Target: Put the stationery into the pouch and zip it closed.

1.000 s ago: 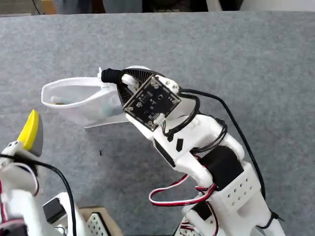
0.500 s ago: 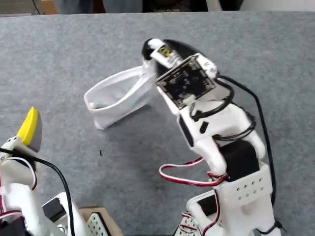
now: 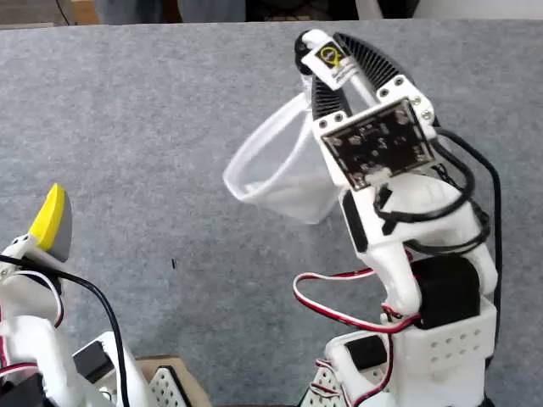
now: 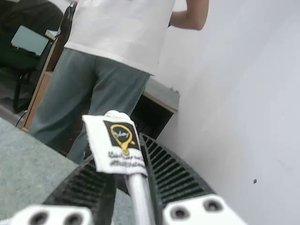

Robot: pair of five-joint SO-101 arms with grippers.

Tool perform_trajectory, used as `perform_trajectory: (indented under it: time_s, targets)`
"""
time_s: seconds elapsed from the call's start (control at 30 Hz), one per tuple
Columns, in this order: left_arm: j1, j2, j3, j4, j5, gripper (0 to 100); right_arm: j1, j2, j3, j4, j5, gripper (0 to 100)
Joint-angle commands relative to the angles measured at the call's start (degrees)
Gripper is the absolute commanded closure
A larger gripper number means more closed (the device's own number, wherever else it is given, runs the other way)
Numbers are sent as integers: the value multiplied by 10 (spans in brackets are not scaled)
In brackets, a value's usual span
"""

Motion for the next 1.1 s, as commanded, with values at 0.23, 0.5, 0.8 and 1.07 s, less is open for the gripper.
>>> perform_trajectory:
  time_s: [0.23,0.5,0.8,1.07]
  targets:
    - [0,-2,0,-11,-4,596,-92,-16,-23,26,-1,986]
    - [0,-2,1,-11,-4,596,-173,-17,30,33,-84,986]
    - [0,-2,105,-61,-4,596,-278,-16,38,98,-156,986]
    - [51,-2,211,-148,-69,596,-338,-12,39,97,-193,986]
